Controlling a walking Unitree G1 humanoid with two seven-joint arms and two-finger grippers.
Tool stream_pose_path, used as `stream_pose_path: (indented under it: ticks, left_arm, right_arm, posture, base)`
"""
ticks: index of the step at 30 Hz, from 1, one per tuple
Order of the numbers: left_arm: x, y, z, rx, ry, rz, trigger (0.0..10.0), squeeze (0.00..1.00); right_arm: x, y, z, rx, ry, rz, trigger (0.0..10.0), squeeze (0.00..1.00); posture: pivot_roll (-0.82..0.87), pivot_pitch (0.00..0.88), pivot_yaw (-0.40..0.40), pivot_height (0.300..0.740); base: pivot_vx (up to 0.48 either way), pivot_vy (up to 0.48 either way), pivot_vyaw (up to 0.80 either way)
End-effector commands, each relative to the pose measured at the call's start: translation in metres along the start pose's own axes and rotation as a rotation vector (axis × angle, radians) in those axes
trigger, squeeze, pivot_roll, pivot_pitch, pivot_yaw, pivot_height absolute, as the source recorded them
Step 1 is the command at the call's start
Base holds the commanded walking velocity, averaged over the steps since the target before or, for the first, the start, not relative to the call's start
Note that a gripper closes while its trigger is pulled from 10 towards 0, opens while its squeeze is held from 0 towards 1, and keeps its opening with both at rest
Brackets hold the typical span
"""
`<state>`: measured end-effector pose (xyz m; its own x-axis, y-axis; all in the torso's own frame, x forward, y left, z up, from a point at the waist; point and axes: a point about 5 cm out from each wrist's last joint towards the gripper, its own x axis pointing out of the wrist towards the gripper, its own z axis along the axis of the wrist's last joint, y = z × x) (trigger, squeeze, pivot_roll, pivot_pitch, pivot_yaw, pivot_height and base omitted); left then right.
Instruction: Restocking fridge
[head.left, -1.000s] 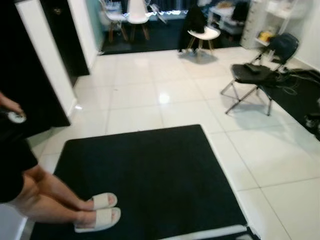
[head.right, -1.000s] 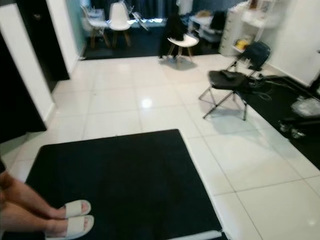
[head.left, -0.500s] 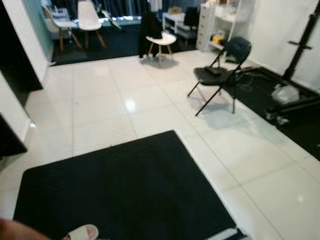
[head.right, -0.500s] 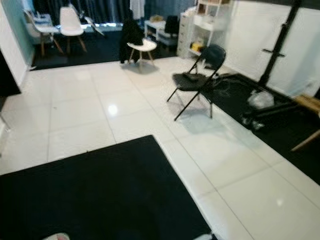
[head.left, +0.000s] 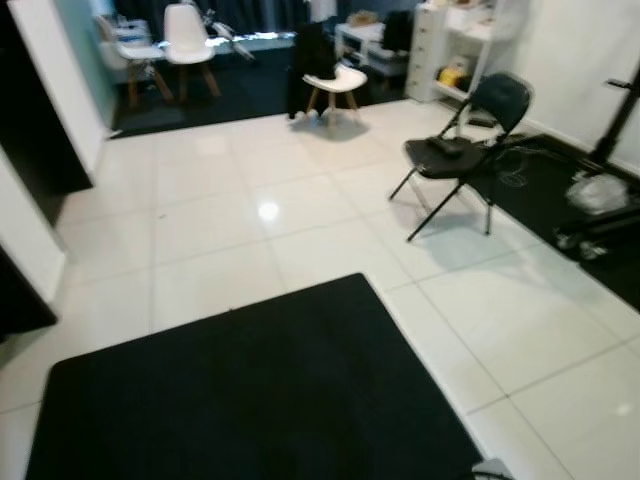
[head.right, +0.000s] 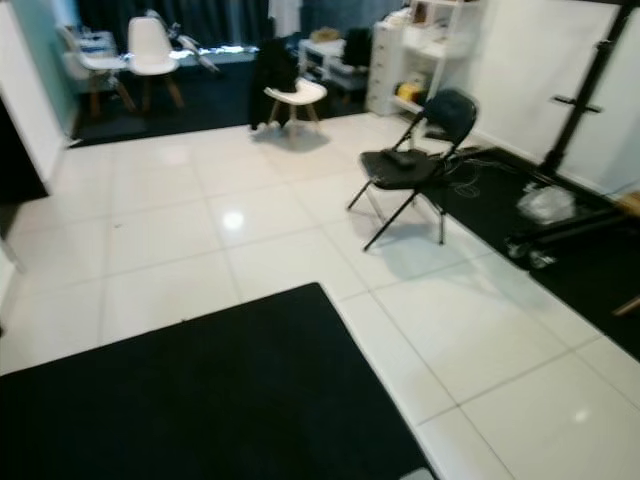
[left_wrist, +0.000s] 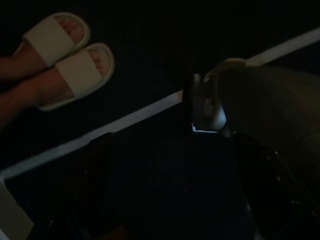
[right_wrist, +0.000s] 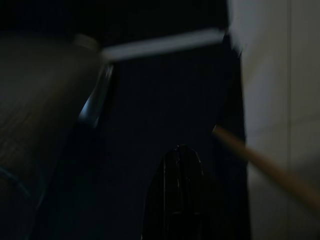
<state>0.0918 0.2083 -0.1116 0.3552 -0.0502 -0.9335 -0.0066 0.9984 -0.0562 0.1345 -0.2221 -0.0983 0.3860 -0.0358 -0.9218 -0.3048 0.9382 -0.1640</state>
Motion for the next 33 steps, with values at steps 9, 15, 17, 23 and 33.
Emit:
stream_pose_path:
  ticks: [9,15,17,23,33]
  left_arm:
    - [0.0022,-0.0148,-0.0061,-0.004,0.025,-0.050,10.0,0.00]
    - [0.0022,-0.0147,-0.0060,-0.005,0.024,-0.049,10.0,0.00]
    - [0.0023,-0.0148,-0.0056,-0.003,0.023,-0.049,10.0,0.00]
    - [0.0026,-0.0159,-0.0049,-0.004,0.021,-0.051,10.0,0.00]
    - [0.0021,-0.0156,-0.0076,0.006,0.030,-0.053,10.0,0.00]
  right_arm:
    - [-0.0002,0.0014,-0.0042,0.020,0.017,-0.001,10.0,0.00]
    - [-0.0001,0.0024,-0.0043,0.022,0.016,0.001,10.0,0.00]
    - [0.0000,0.0028,-0.0044,0.024,0.016,0.002,10.0,0.00]
    - [0.0000,0.0045,-0.0054,0.024,0.019,0.006,10.0,0.00]
    - [-0.0003,0.0053,-0.0085,0.014,0.027,0.012,10.0,0.00]
  posture:
    - [-0.02,0.000,0.001,0.740]
    - [-0.02,0.000,0.001,0.740]
    - [-0.02,0.000,0.001,0.740]
    - [-0.02,0.000,0.005,0.740]
    - [-0.03,0.000,0.002,0.740]
  base:
    - [0.272,0.000,-0.78]
    - [0.271,0.000,-0.78]
    - [0.266,0.000,-0.78]
    - [0.262,0.000,-0.78]
    - [0.258,0.000,-0.78]
